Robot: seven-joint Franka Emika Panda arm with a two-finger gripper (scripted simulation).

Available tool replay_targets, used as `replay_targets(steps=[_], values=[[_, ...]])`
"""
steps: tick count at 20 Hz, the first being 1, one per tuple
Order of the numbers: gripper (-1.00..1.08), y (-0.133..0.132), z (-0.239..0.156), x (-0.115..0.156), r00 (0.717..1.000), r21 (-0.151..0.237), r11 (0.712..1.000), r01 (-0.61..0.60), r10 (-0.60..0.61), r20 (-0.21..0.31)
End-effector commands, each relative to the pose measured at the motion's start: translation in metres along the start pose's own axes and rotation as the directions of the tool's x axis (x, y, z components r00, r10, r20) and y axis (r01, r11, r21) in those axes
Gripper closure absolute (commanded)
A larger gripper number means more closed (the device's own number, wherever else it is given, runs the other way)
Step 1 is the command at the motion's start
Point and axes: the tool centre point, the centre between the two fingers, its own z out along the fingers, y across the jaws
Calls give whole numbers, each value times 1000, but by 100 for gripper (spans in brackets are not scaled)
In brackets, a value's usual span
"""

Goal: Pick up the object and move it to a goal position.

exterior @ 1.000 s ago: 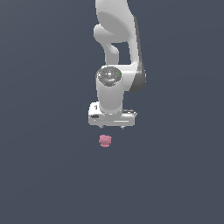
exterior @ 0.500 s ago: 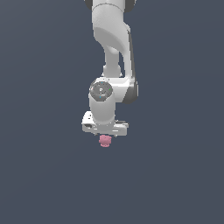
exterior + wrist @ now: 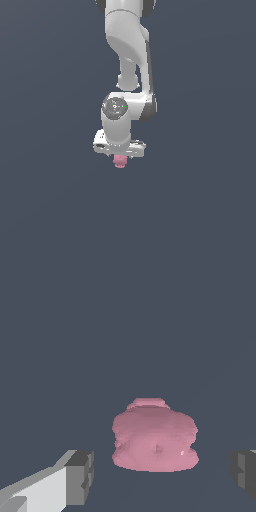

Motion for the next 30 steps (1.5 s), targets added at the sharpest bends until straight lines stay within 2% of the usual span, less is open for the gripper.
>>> replay_targets(steps=[1, 6, 11, 12, 24, 30], values=[[-92, 0, 11, -1, 1000, 0, 1000, -1, 1, 1], [-92, 1, 36, -1, 1000, -1, 1000, -1, 1, 0], [-92, 1, 42, 0, 1000, -1, 1000, -1, 1, 0], [108, 1, 42, 0, 1000, -1, 1000, -1, 1, 0], [108, 0, 41, 1, 1000, 0, 1000, -2, 2, 0], [108, -9, 24, -2, 1000, 0, 1000, -2, 2, 0]])
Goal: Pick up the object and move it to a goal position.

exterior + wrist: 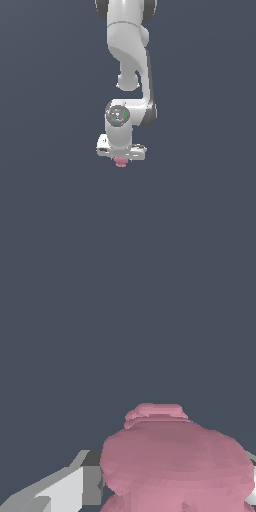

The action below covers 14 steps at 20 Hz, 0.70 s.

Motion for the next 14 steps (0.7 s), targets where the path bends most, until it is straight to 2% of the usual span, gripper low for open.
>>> replay_targets(steps=[1, 7, 14], values=[[108, -6, -11, -1, 1000, 0, 1000, 1, -1, -1], [108, -28, -55, -7, 1000, 0, 1000, 1, -1, -1], [108, -65, -129, -16, 1000, 0, 1000, 1, -1, -1]])
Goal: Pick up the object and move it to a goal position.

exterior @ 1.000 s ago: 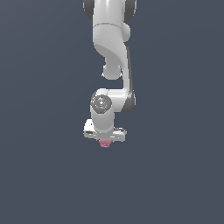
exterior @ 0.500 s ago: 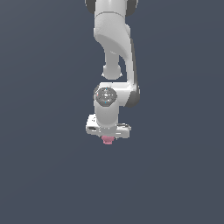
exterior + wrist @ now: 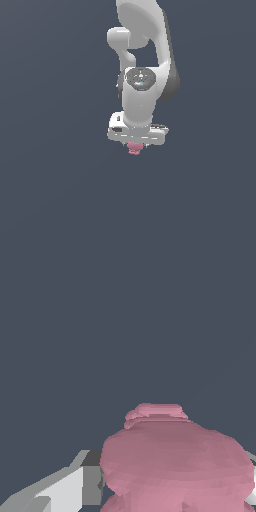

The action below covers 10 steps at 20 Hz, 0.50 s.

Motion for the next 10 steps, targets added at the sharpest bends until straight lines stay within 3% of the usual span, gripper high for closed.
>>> replay_targets(steps=[1, 10], values=[[108, -14, -29, -4, 1000, -1, 1000, 0, 0, 0], [108, -64, -128, -15, 1000, -1, 1000, 0, 0, 0]])
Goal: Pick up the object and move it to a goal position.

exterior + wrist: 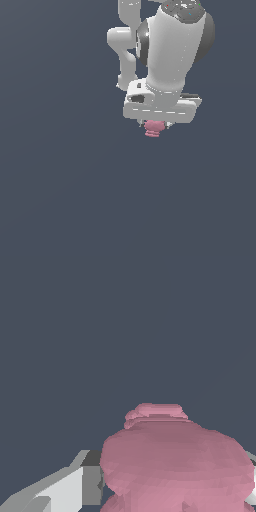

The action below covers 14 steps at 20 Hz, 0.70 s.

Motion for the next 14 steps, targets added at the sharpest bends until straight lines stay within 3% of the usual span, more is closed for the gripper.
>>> replay_targets(steps=[1, 14], values=[[108, -14, -28, -4, 1000, 0, 1000, 0, 0, 1], [108, -75, -149, -14, 1000, 1, 1000, -1, 1, 1]])
